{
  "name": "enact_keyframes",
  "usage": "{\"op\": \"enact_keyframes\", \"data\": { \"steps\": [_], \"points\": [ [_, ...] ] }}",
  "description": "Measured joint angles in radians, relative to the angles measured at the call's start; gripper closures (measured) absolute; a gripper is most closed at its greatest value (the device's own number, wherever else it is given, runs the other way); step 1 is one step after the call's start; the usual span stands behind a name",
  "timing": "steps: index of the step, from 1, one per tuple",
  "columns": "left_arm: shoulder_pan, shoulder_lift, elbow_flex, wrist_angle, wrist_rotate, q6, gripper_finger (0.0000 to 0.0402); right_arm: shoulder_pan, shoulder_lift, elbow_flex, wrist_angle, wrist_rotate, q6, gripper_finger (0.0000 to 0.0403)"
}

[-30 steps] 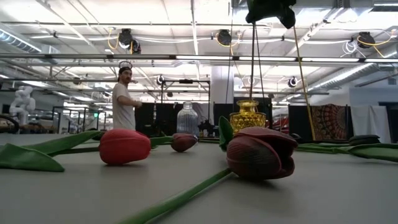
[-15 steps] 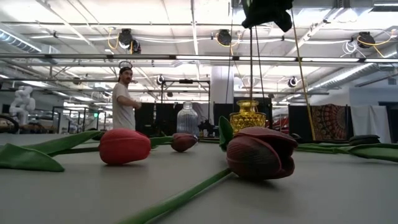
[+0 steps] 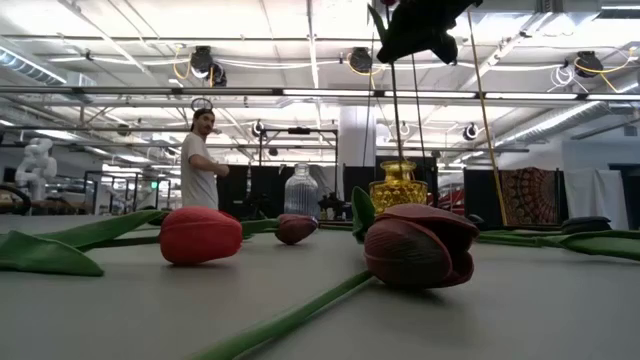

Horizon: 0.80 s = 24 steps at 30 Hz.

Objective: Sort flowers into vase by color
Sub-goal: Put the top pink tulip into the yellow vase

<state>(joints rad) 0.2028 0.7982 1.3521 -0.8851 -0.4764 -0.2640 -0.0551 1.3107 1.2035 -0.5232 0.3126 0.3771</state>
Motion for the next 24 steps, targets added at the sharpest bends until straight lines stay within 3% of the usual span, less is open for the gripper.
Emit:
{"op": "enact_keyframes", "data": {
  "steps": [13, 24],
  "points": [
    [0.000, 0.000, 0.000, 0.000, 0.000, 0.009, 0.0272, 0.000, 0.005, 0.000, 0.027, 0.000, 0.000, 0.0402],
    [0.000, 0.000, 0.000, 0.000, 0.000, 0.009, 0.0272, 0.000, 0.005, 0.000, 0.025, -0.001, 0.000, 0.0359]
  ]
}}
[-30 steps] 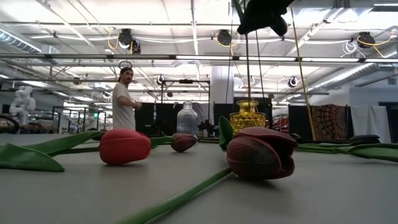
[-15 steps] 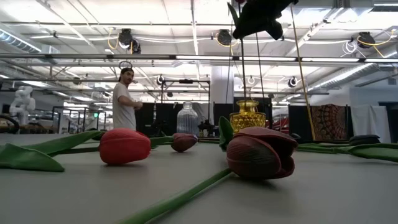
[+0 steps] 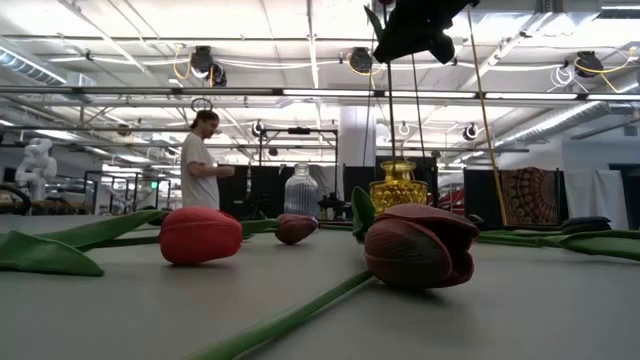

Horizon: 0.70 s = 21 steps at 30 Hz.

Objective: Sort flowers into vase by color
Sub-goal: Put the top pink tulip into the yellow vase, then put the top black tulip into the top transparent vase

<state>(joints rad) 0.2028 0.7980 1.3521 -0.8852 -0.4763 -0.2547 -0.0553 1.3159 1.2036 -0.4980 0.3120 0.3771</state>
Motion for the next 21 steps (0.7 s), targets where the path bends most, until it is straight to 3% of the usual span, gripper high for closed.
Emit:
{"op": "enact_keyframes", "data": {
  "steps": [9, 21],
  "points": [
    [0.000, 0.000, 0.000, 0.000, 0.000, 0.000, 0.0272, 0.000, 0.000, 0.000, -0.028, -0.004, 0.003, 0.0329],
    [0.000, 0.000, 0.000, 0.000, 0.000, -0.001, 0.0272, 0.000, 0.000, 0.000, -0.083, -0.029, 0.026, 0.0250]
  ]
}}
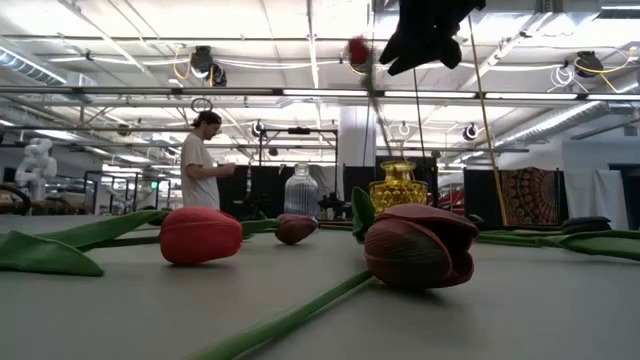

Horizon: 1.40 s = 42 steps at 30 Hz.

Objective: Sort flowers into vase by color
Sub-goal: Put the top black tulip into the top transparent vase

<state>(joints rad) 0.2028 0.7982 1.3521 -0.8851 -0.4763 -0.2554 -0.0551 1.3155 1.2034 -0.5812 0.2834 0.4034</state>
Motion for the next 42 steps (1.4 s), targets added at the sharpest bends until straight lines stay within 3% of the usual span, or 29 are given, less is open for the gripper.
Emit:
{"op": "enact_keyframes", "data": {
  "steps": [7, 21, 34, 42],
  "points": [
    [0.000, 0.000, 0.000, 0.000, 0.000, -0.001, 0.0272, 0.004, 0.000, 0.000, 0.000, -0.002, 0.001, 0.0226],
    [0.000, -0.002, 0.000, 0.000, 0.000, -0.001, 0.0272, 0.005, -0.056, 0.000, -0.096, -0.053, 0.004, 0.0227],
    [0.000, -0.058, 0.000, -0.127, -0.042, -0.029, 0.0272, 0.005, -0.329, 0.000, -0.115, -0.035, 0.018, 0.0227],
    [0.000, -0.111, -0.002, -0.258, -0.130, -0.104, 0.0272, 0.004, -0.496, 0.000, -0.281, 0.042, 0.036, 0.0227]
  ]
}}
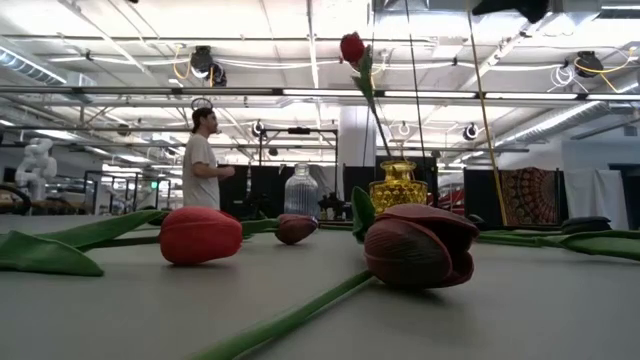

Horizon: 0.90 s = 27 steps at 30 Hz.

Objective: Sort flowers into vase by color
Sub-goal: Put the top black tulip into the top transparent vase

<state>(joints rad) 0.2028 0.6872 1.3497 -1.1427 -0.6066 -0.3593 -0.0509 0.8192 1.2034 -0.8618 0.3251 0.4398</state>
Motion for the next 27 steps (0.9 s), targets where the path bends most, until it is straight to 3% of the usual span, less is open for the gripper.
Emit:
{"op": "enact_keyframes", "data": {
  "steps": [15, 27],
  "points": [
    [0.000, -0.140, -0.227, -0.019, -0.004, -0.157, 0.0272, 0.000, -0.152, -0.014, -0.185, 0.073, 0.036, 0.0227],
    [0.000, -0.204, -0.420, 0.045, 0.047, -0.292, 0.0272, 0.000, -0.310, -0.320, -0.101, 0.088, 0.218, 0.0227]
  ]
}}
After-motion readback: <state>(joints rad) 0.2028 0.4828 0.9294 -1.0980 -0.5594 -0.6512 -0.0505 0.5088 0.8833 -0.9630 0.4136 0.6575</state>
